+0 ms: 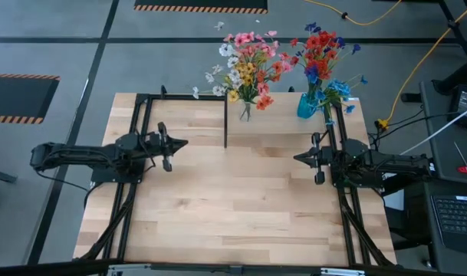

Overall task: Pick and place flowers into a vace then onto a shelf
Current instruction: Return to Home Position

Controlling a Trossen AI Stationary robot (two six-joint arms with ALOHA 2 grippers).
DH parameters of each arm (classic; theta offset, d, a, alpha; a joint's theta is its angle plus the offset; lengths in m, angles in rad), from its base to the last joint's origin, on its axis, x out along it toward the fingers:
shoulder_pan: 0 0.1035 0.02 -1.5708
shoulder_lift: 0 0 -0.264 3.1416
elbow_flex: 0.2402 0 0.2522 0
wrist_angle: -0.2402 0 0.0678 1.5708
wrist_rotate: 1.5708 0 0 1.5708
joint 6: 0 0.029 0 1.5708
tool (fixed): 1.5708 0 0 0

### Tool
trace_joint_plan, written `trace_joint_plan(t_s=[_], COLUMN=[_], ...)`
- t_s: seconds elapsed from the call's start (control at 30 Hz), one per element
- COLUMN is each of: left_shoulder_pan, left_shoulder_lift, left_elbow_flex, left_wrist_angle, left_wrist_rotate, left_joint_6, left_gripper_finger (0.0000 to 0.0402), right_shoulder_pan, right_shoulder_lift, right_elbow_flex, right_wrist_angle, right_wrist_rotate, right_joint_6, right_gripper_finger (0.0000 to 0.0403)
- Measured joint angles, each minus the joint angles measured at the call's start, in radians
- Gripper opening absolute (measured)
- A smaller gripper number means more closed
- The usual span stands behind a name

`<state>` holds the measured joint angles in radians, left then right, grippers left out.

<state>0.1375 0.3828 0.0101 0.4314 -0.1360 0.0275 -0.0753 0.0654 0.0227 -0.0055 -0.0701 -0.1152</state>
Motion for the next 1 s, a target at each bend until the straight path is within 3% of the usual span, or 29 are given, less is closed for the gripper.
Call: trace_joint_plan(t_s=[0.17, 0.5, 0.67, 0.83, 1.0], left_shoulder_pan=[0.0, 0.0, 0.0, 0.001, 0.001], left_shoulder_lift=[-0.135, -0.342, -0.363, -0.364, -0.364], left_elbow_flex=[0.0, -0.002, -0.002, -0.002, -0.002], left_wrist_angle=[-0.193, -0.372, -0.391, -0.383, -0.384], left_wrist_rotate=[-0.003, -0.053, -0.061, -0.117, -0.108], left_joint_6=[-0.04, 0.011, 0.012, 0.012, 0.012], left_gripper_finger=[0.0002, 0.0003, 0.0002, 0.0005, 0.0003], right_shoulder_pan=[0.0, 0.0, 0.0, 0.0, 0.0], right_shoulder_lift=[0.0, 0.0, 0.0, 0.0, 0.0], right_elbow_flex=[0.0, -0.001, -0.001, -0.001, -0.001], right_wrist_angle=[0.0, 0.0, 0.0, 0.0, 0.0], right_wrist_rotate=[0.002, 0.001, -0.001, -0.001, -0.001], right_joint_6=[0.032, 0.024, -0.019, 0.047, 0.055], right_gripper_finger=[0.0007, 0.0007, 0.0007, 0.0007, 0.0007])
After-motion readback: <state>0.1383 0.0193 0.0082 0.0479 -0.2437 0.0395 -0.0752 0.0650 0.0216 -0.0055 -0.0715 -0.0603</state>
